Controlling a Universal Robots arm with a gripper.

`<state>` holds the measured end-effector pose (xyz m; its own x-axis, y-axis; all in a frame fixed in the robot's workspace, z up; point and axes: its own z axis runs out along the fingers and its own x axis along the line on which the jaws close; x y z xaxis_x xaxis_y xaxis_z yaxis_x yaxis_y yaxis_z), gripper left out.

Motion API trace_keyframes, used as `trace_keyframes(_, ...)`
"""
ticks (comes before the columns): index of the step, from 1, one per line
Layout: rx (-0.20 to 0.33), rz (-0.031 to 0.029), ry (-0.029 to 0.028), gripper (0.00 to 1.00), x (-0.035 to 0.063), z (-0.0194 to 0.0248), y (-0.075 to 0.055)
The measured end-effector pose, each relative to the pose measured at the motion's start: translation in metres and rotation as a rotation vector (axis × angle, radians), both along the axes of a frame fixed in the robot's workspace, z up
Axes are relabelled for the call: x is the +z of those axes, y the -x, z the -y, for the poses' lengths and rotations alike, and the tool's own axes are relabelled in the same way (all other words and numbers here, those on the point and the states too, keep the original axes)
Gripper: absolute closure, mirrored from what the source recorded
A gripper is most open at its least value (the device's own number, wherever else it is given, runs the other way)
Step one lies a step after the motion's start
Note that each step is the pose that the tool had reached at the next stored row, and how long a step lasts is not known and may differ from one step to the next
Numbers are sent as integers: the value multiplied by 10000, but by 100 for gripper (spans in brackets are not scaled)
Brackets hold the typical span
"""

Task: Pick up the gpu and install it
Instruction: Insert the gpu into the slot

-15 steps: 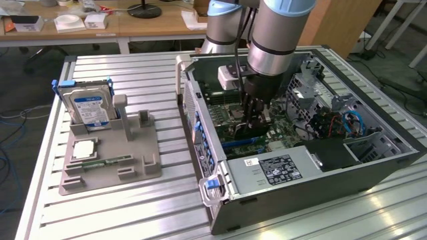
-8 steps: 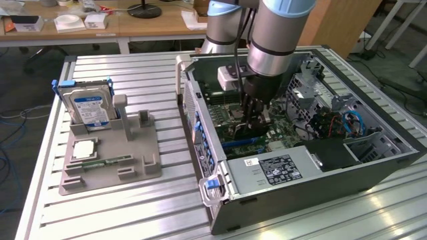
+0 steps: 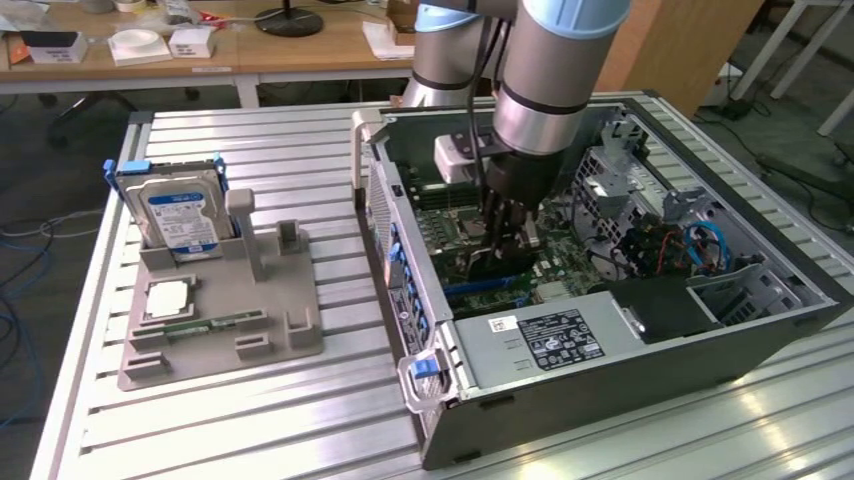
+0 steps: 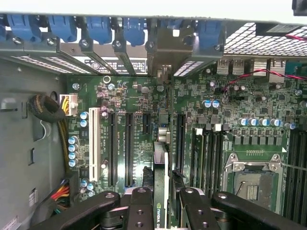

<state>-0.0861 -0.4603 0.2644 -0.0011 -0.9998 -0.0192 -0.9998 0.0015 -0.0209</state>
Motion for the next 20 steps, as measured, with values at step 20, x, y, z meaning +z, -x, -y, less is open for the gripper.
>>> trace_keyframes(20, -1, 1, 0, 74, -79, -5, 8)
